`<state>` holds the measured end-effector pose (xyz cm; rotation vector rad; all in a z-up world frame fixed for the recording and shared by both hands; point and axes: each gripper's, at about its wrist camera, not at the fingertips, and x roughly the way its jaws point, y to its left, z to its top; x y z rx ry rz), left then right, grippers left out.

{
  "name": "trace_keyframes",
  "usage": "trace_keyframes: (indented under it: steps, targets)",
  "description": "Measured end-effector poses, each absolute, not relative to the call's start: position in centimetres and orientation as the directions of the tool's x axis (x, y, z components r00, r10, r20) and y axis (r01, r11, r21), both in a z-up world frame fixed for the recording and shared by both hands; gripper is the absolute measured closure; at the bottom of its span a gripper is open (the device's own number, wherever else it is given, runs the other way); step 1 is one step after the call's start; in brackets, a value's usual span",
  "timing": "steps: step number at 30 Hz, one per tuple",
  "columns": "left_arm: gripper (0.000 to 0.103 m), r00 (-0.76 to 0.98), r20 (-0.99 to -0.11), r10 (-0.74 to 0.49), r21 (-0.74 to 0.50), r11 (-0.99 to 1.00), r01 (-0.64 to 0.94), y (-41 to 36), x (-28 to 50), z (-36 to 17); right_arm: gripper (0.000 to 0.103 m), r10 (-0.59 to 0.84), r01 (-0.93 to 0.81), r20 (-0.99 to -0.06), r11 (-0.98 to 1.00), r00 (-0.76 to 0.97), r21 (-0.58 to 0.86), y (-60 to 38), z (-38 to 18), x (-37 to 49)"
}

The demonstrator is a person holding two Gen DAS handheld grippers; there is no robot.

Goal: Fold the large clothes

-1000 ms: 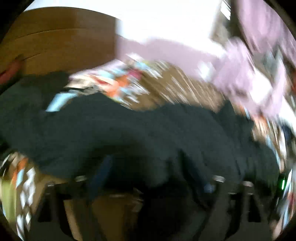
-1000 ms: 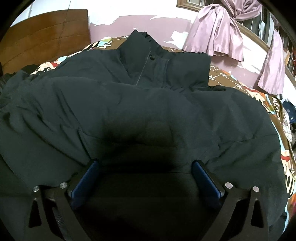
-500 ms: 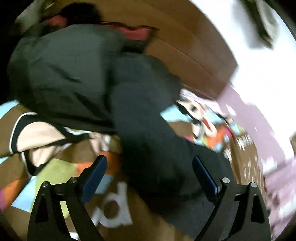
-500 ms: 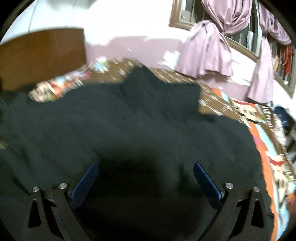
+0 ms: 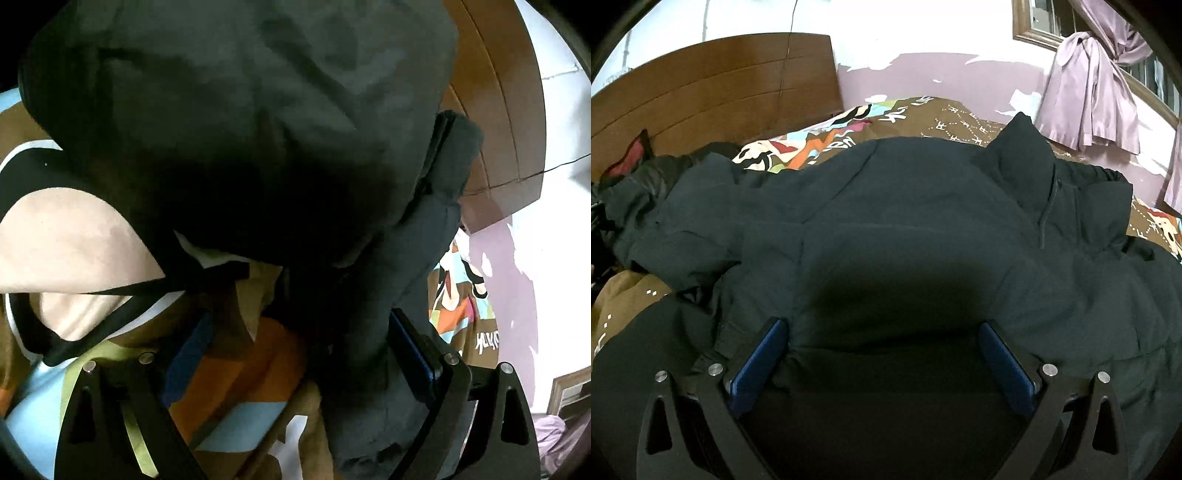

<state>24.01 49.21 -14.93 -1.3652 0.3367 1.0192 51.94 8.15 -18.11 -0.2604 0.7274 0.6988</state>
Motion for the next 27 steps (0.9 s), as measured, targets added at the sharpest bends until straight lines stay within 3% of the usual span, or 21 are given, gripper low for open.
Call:
trace_keyframes:
  steps: [3, 5, 7, 9, 16, 21, 27]
  targets:
    - [0.014, 0.593, -0.691, 0.412, -0.674, -0.072, -0.735, 49.0, 23.8, -14.3, 0.0, 0.49, -0.665, -0.688, 0.746, 0.536, 0.013, 8.2, -18.3, 52.0]
    - [0.019, 0.623, -0.655, 0.428, -0.701, -0.037, -0.712, 48.6, 23.7, -13.7, 0.0, 0.491, -0.665, -0.685, 0.747, 0.538, 0.013, 8.2, -18.3, 52.1]
    - [0.061, 0.631, -0.643, 0.434, -0.696, 0.012, -0.717, 48.3, 23.8, -12.9, 0.0, 0.493, -0.665, -0.683, 0.747, 0.539, 0.014, 8.3, -18.3, 52.0]
    - [0.09, 0.633, -0.639, 0.437, -0.673, 0.082, -0.735, 47.7, 24.4, -11.5, 0.0, 0.497, -0.665, -0.682, 0.746, 0.536, 0.021, 8.2, -18.2, 51.7]
    - [0.099, 0.737, -0.429, 0.522, -0.644, 0.395, -0.655, 41.8, 26.1, -4.1, 0.0, 0.585, -0.683, -0.664, 0.715, 0.466, 0.15, 6.5, -17.5, 52.6]
    - [0.099, 0.884, -0.261, 0.388, -0.543, 0.698, -0.467, 34.6, 29.3, 1.4, 0.0, 0.623, -0.611, -0.624, 0.741, 0.472, 0.277, 1.3, -15.4, 53.8]
    - [0.099, 0.962, -0.232, 0.144, -0.412, 0.881, -0.231, 26.5, 35.1, 4.6, 0.0, 0.534, -0.464, -0.607, 0.838, 0.589, 0.286, -7.5, -13.1, 55.7]
